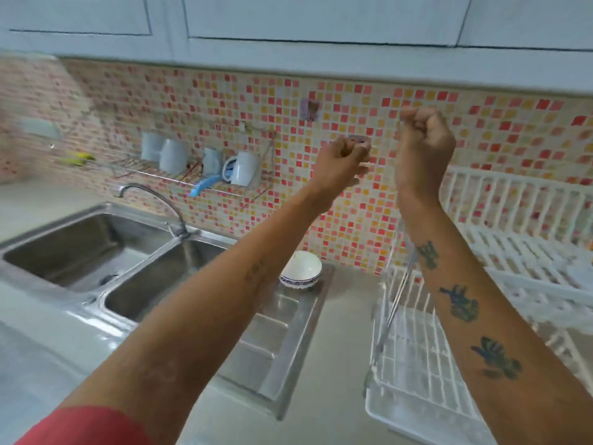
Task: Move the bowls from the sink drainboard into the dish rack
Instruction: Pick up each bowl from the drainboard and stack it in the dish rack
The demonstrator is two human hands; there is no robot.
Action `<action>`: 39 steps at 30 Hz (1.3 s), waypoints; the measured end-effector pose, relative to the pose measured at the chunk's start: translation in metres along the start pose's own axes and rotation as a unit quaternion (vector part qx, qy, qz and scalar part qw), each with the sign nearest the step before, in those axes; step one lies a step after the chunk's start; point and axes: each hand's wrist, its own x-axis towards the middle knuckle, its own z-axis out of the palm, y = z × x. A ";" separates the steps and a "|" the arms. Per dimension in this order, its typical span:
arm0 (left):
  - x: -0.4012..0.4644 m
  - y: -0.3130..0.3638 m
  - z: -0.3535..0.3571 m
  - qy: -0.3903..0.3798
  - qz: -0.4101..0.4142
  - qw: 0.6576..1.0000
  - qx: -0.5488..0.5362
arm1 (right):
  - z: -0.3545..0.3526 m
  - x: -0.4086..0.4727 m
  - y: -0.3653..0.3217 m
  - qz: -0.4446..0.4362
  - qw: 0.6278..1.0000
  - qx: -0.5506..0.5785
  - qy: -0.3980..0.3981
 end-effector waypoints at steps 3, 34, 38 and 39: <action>0.002 -0.019 -0.062 0.053 -0.028 0.998 0.007 | 0.055 -0.016 0.014 0.028 0.998 0.028 -0.041; -0.021 -0.343 -0.287 0.117 -0.543 0.832 0.008 | 0.202 -0.194 0.348 0.627 0.683 -0.214 -0.307; -0.020 -0.346 -0.281 0.101 -0.542 0.834 0.034 | 0.210 -0.201 0.346 0.614 0.701 -0.213 -0.294; -0.022 -0.347 -0.282 0.100 -0.541 0.834 0.036 | 0.212 -0.201 0.344 0.613 0.705 -0.213 -0.287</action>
